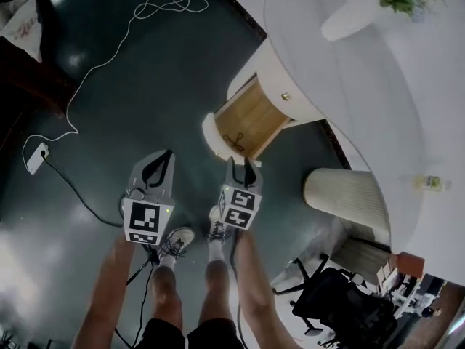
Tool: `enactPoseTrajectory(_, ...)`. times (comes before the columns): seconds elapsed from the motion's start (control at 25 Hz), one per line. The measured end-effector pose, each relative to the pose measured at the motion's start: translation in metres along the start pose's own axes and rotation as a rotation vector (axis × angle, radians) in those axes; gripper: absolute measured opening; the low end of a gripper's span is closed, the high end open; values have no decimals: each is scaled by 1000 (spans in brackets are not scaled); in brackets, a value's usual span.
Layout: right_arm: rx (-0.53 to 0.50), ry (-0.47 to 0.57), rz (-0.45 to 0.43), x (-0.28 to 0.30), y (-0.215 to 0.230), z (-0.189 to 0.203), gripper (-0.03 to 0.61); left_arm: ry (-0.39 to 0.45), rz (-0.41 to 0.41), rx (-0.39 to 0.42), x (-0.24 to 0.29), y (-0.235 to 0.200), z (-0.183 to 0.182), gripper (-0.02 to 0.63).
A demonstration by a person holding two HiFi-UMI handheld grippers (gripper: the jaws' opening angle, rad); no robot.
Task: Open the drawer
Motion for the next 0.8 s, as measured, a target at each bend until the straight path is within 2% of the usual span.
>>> enactPoseTrajectory(0.32, 35, 128, 109, -67, 54, -105, 167, 139, 113, 41, 18, 34, -121, 11)
enactPoseTrajectory(0.6, 47, 254, 207, -140, 109, -196, 166, 247, 217, 79, 33, 84, -222, 11)
enactPoseTrajectory(0.8, 17, 312, 241, -201, 117, -252, 162, 267, 264, 67, 17, 109, -275, 11)
Point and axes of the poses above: the fingertips, and each gripper's own axes: x forward along the fingers, y to its right, z out of its underside, the point moved 9 cm from there along -x, backward along the fingers, and after that the axes turned 15 degrees about y, right-handed, at the moved point
